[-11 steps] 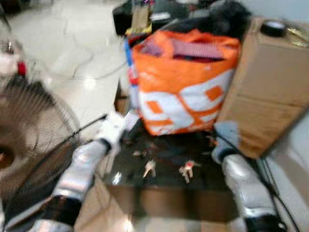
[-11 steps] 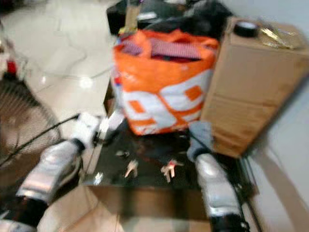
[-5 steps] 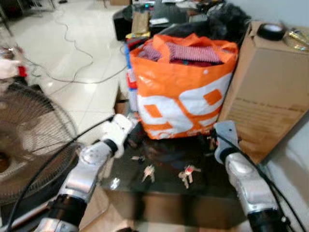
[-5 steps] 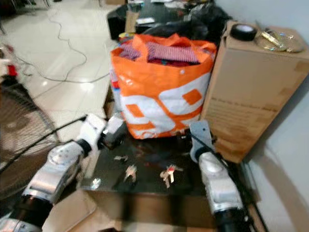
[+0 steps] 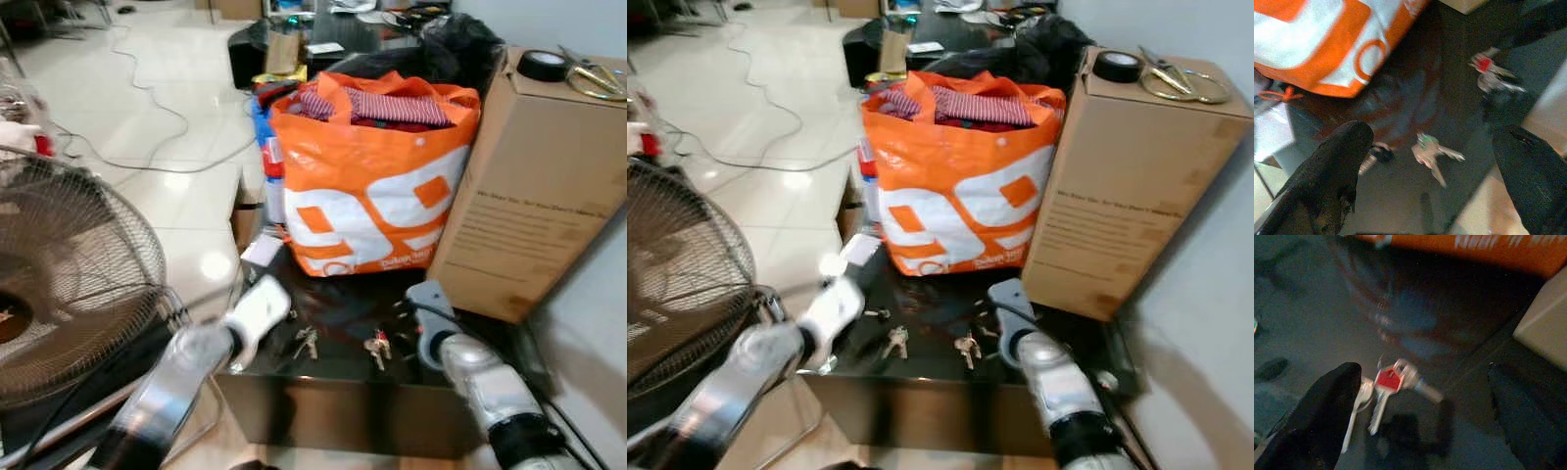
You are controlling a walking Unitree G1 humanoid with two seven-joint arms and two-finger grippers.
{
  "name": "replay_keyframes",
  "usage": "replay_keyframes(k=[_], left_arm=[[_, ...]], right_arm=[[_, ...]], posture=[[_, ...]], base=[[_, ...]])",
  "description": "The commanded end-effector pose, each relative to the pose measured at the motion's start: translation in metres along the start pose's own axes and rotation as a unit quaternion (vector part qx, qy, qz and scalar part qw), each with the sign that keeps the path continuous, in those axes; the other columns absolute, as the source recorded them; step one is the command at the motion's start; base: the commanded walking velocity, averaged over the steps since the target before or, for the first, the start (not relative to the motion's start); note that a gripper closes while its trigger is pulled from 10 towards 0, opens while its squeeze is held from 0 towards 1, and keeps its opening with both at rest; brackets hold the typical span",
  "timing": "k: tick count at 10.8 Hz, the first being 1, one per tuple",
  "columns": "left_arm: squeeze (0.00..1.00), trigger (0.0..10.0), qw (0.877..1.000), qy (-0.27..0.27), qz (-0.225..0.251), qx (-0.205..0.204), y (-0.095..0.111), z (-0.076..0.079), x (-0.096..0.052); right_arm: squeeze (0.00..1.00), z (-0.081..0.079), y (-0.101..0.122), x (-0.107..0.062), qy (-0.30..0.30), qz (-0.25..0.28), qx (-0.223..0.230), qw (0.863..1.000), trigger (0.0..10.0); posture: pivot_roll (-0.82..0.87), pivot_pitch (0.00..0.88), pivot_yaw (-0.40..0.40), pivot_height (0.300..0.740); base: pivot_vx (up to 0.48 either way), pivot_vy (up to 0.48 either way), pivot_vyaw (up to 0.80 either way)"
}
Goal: Hang keys on a hook
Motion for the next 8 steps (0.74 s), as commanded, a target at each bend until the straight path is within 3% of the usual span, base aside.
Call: replay_keyframes(k=[1, 2, 4, 8], left_arm=[[0.05, 10.0, 1.0, -0.007, 0.003, 0.013, 0.006, 0.001, -0.003], [0.05, 10.0, 1.0, -0.017, -0.007, 0.01, 0.0, 0.006, -0.014], [0.06, 10.0, 1.0, -0.02, -0.015, 0.003, -0.004, 0.013, -0.027], [0.06, 10.0, 0.999, -0.017, -0.024, -0.016, -0.006, 0.024, -0.036]], right_arm=[[0.0, -0.003, 0.0, 0.002, 0.006, 0.004, 0.01, 1.0, 10.0], [0.0, -0.01, -0.005, 0.008, 0.001, 0.01, 0.01, 1.0, 10.0], [0.0, -0.019, -0.008, 0.011, 0.015, 0.022, 0.075, 0.997, 10.0], [0.0, -0.034, -0.009, 0.011, 0.04, 0.039, 0.093, 0.994, 10.0]], posture=[[-0.15, 0.0, 0.021, 0.74], [-0.13, 0.0, 0.009, 0.74], [-0.12, 0.0, -0.011, 0.74], [-0.11, 0.0, -0.037, 0.74]], base=[[0.0, 0.0, 0.0], [0.0, 0.0, 0.0], [0.0, 0.0, 0.0], [0.0, 0.0, 0.0]])
Point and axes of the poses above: a point about 5 cm out from each wrist's last joint towards the gripper, its own x axis pointing out of the wrist towards the gripper, its own y axis along the axis of the wrist's last joint, z = x × y, the point moved 1 cm from there along x, pointing out of the wrist towards the gripper, and after that the axes turned 7 degrees about -x, right-handed, at the moved point
